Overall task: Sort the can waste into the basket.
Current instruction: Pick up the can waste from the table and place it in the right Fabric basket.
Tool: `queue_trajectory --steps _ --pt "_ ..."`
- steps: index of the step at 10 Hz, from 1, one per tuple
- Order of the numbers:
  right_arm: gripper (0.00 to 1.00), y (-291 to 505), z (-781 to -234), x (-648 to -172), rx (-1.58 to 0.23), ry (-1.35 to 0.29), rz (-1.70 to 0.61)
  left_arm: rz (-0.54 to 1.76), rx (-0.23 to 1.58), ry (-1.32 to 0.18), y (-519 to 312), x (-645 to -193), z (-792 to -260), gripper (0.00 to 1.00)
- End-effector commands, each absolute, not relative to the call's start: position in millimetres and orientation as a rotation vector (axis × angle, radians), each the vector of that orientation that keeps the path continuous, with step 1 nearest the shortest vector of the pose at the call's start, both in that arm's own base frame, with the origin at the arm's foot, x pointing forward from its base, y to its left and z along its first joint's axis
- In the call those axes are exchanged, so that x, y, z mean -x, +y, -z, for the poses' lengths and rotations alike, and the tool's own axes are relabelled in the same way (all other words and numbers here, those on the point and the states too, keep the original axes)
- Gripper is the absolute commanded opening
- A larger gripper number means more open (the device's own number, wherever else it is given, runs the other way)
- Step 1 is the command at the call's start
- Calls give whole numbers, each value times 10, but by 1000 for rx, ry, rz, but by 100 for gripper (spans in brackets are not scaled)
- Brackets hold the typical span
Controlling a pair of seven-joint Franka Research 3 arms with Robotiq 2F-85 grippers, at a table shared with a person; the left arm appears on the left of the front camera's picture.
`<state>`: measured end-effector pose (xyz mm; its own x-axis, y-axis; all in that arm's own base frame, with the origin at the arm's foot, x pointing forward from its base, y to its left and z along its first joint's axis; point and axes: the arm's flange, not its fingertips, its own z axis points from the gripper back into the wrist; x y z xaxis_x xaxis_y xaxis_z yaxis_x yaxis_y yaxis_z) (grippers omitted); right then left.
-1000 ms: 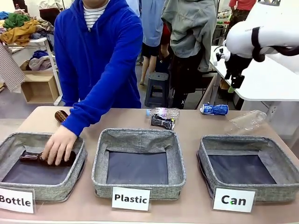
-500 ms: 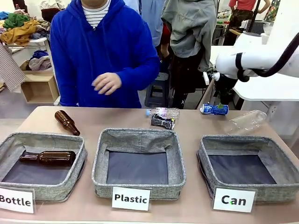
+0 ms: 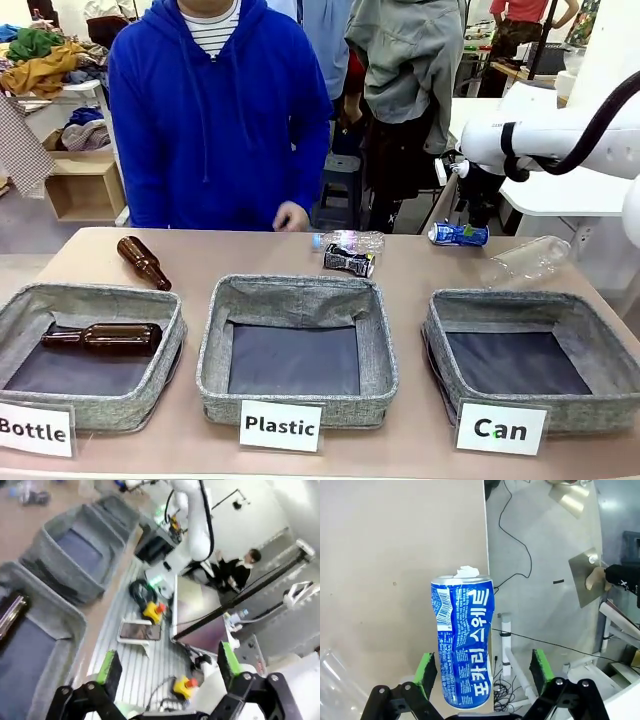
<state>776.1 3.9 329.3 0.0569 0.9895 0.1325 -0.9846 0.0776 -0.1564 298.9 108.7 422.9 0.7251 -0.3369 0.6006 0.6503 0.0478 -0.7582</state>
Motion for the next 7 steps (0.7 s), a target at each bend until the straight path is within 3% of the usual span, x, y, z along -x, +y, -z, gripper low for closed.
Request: queue_trajectory --steps 1,4,5,6,7 --pt "100 20 -3239 -7901 3 -218 -1464 752 1326 -40 890 -3537 -3994 100" --pt "100 -4 -3137 -7893 -12 -188 -1426 600 1325 74 656 -3955 -3546 100" --pt "100 -1 -3124 -7896 -23 -159 -1426 716 1327 39 540 -3732 -3599 100" --pt "55 -4 -3114 -7890 -33 -135 -1424 716 1327 39 540 -3732 -3599 100" --pt "41 -9 -3115 -7891 -33 -124 -1429 716 1327 39 540 -3732 -3599 100"
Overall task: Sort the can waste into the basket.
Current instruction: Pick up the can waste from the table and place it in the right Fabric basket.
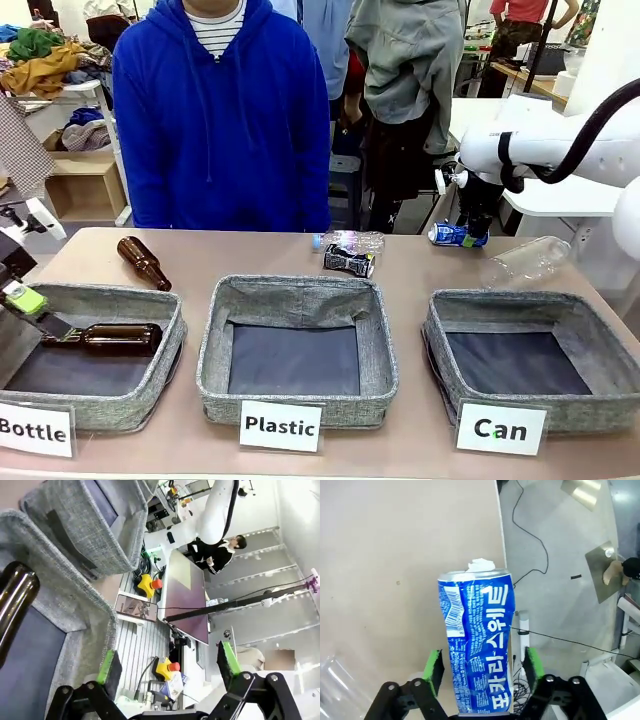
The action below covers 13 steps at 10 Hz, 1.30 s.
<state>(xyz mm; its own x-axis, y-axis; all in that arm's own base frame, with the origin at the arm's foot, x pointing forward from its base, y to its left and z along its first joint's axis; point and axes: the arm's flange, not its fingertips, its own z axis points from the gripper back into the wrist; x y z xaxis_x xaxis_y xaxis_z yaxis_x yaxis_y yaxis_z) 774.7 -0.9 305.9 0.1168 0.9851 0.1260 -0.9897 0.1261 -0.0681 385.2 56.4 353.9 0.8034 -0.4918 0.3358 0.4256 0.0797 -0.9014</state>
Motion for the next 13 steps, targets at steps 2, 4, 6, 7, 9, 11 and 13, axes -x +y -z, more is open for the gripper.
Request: queue_trajectory --steps 2,4,6,7,9,11,13 --pt "0 -7 -3118 -7892 -36 -111 -1427 716 1327 39 540 -3732 -3599 100" --pt "13 -14 -3151 -7872 -28 -96 -1432 716 1327 39 540 -3732 -3599 100" --pt "0 -37 -3442 -7707 -19 -104 -1413 716 1327 39 540 -3732 -3599 100" --pt "0 -33 -3710 -7521 -42 -125 -1416 716 1327 39 540 -3732 -3599 100" --pt "0 4 -4414 -6808 -35 -49 -1365 716 1327 39 540 -3732 -3599 100" --pt "0 -29 -4945 -5742 -121 14 -1329 716 1327 39 540 -3732 -3599 100" --pt "9 -64 -4955 -4870 -132 39 -1441 716 1327 39 540 -3732 -3599 100"
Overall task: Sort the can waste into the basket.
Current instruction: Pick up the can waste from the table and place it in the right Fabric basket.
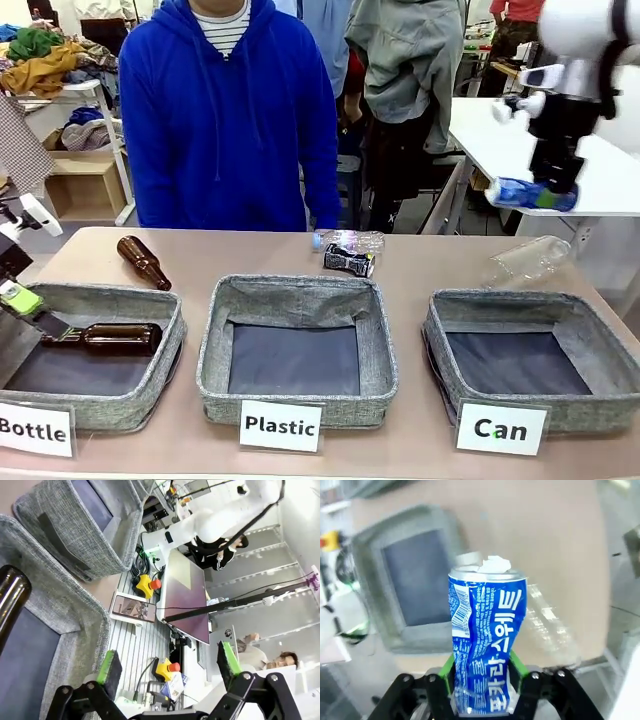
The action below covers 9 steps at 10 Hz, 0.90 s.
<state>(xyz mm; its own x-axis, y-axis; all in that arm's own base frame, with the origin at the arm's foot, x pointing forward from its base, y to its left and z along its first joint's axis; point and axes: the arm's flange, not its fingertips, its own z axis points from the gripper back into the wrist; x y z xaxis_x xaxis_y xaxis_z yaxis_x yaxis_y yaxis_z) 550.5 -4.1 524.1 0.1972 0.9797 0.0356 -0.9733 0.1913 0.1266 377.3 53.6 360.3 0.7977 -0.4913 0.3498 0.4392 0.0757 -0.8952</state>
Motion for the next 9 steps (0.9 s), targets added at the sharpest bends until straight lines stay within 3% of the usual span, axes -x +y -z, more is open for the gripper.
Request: queue_trajectory --steps 1,4,9 --pt "9 -33 -4856 -4482 -99 43 -1533 716 1327 39 540 -3732 -3599 100" --pt "9 -36 -4525 -3812 -78 -98 -1651 716 1327 39 540 -3732 -3599 100" --pt "9 -120 -4547 -3923 -93 -64 -1716 716 1327 39 540 -3732 -3599 100"
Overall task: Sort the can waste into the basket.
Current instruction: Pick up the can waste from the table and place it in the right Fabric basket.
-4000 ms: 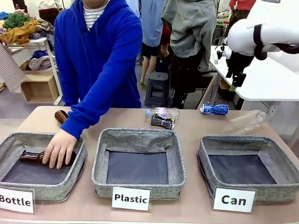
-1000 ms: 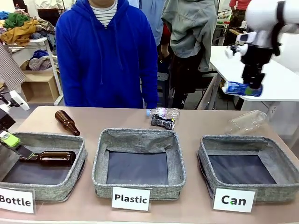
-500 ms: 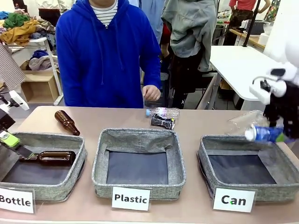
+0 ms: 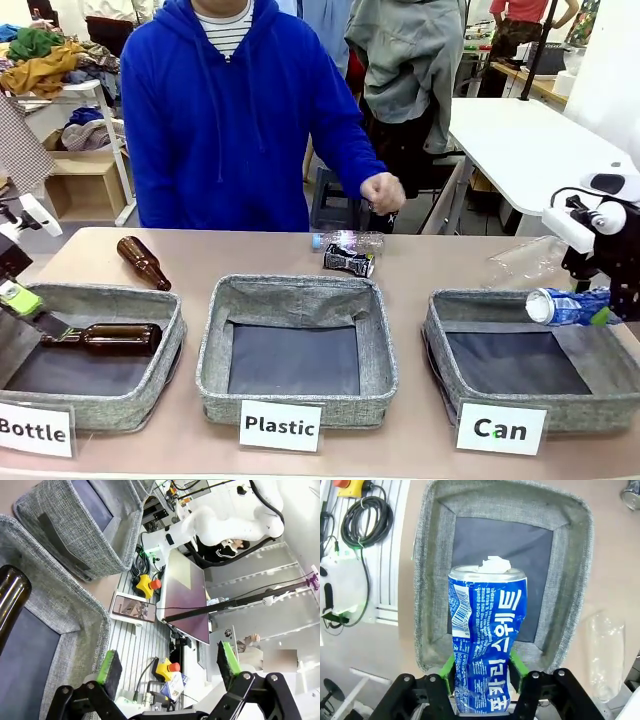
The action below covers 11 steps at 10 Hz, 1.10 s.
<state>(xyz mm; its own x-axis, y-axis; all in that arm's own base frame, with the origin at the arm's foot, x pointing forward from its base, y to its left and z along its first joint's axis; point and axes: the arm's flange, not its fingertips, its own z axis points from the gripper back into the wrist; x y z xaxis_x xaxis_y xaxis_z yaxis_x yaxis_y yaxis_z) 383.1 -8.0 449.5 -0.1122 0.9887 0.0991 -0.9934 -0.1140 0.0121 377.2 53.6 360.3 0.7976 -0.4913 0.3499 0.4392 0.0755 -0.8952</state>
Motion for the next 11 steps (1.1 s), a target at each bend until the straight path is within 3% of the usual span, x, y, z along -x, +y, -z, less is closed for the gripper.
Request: queue_trajectory --steps 1,2,9,10,11 --pt "85 -130 -4555 -3944 -84 -74 -1714 716 1327 39 540 -3732 -3599 100" --pt "100 -133 -4549 -3955 -72 -59 -1725 716 1327 39 540 -3732 -3599 100" --pt "100 -173 -4660 -4060 -164 -184 -1693 716 1327 39 540 -3732 -3599 100" --pt "100 -156 -4830 -4086 -400 -521 -1514 716 1327 39 540 -3732 -3599 100" --pt "100 -226 -4997 -4155 -595 -855 -1176 716 1327 39 540 -3732 -3599 100"
